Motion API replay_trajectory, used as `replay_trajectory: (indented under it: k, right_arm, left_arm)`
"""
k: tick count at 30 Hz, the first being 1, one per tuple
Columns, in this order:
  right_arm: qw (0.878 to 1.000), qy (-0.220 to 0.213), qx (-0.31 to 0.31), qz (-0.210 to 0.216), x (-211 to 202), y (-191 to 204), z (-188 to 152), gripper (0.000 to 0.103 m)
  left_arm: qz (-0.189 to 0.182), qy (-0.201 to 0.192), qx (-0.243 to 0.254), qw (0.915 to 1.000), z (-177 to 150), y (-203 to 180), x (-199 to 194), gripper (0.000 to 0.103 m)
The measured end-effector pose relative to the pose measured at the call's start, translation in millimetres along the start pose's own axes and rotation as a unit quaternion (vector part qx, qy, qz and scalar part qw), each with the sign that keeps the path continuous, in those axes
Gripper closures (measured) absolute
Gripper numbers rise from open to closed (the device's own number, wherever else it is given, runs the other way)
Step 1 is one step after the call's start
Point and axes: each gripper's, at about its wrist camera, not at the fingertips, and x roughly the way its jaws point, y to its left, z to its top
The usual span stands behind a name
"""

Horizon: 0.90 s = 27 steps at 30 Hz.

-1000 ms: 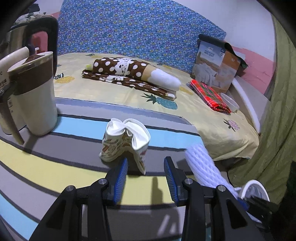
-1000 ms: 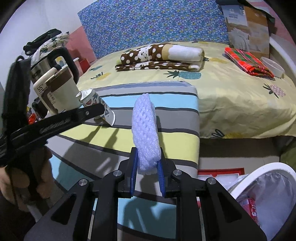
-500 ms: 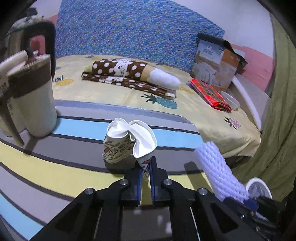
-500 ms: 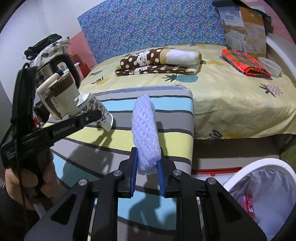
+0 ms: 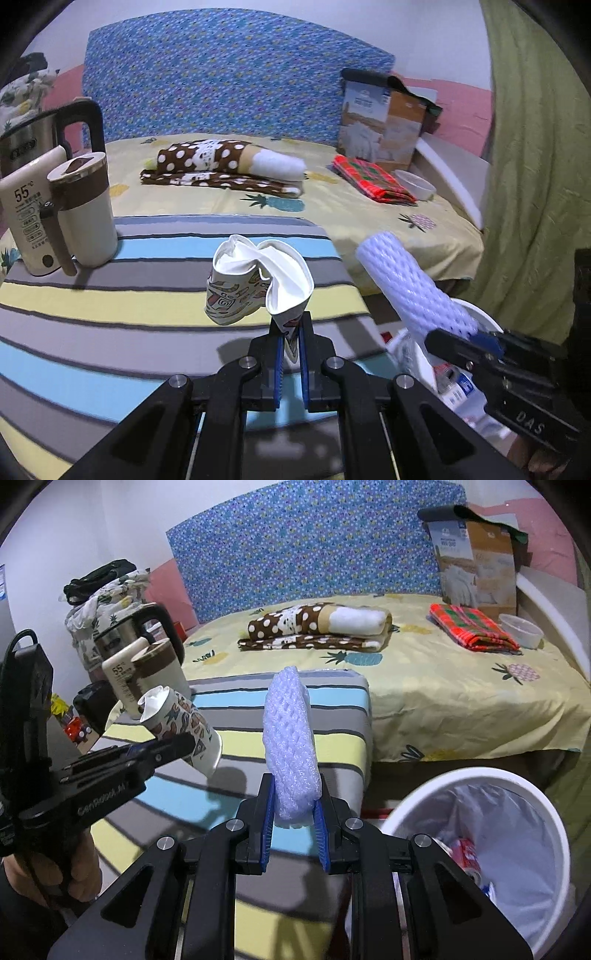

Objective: Collect trash
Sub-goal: 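Carry the paper cup and foam sleeve over the bin with both tools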

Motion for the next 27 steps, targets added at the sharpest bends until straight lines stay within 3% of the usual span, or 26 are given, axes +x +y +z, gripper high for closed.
replay_trajectory:
  k: [13, 27]
  right_arm:
    - [1.000, -0.017, 0.019, -0.016, -39, -5, -27, 0.081]
    - [0.998, -0.020, 0.048, -0.039, -55, -21, -45, 0.081]
  left_arm:
    - [-0.025, 0.000, 0.030, 0.9992, -39, -44, -53, 0.096]
    - [-0.064, 0.003, 0.056, 0.9964, -51, -88, -62, 0.096]
